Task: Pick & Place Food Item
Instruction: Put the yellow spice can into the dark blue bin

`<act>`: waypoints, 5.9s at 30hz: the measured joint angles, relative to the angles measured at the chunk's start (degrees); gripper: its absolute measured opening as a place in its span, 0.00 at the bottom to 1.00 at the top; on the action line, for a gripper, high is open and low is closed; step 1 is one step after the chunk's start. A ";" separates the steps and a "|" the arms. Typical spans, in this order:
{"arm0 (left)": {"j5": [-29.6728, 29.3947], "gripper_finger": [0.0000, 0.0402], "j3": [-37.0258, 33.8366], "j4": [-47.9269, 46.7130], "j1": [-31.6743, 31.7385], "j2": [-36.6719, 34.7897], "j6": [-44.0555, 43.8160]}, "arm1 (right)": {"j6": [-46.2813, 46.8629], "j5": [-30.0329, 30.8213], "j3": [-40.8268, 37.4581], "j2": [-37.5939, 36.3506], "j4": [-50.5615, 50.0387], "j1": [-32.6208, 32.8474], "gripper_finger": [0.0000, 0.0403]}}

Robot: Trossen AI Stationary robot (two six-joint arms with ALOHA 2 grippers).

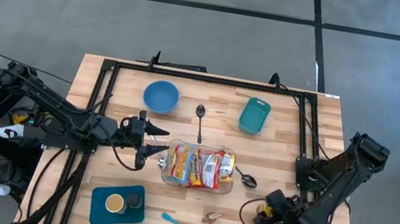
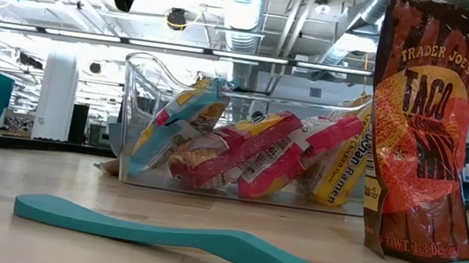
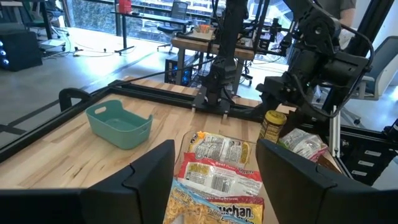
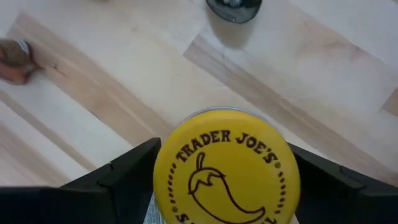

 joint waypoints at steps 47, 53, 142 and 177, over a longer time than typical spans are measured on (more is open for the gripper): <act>-0.02 0.54 0.00 0.00 -0.02 0.01 0.00 | 6.88 8.76 0.74 9.40 0.41 5.03 0.75; -0.02 0.54 0.00 0.00 -0.02 -0.01 0.02 | 4.63 8.75 0.74 9.40 0.34 3.04 0.75; -0.02 0.54 0.00 -0.04 -0.02 0.00 0.02 | 17.31 22.30 0.57 21.57 -0.77 6.17 0.66; -0.02 0.54 0.00 -0.04 -0.02 0.00 0.02 | 17.24 24.35 0.61 21.53 -0.83 4.38 0.51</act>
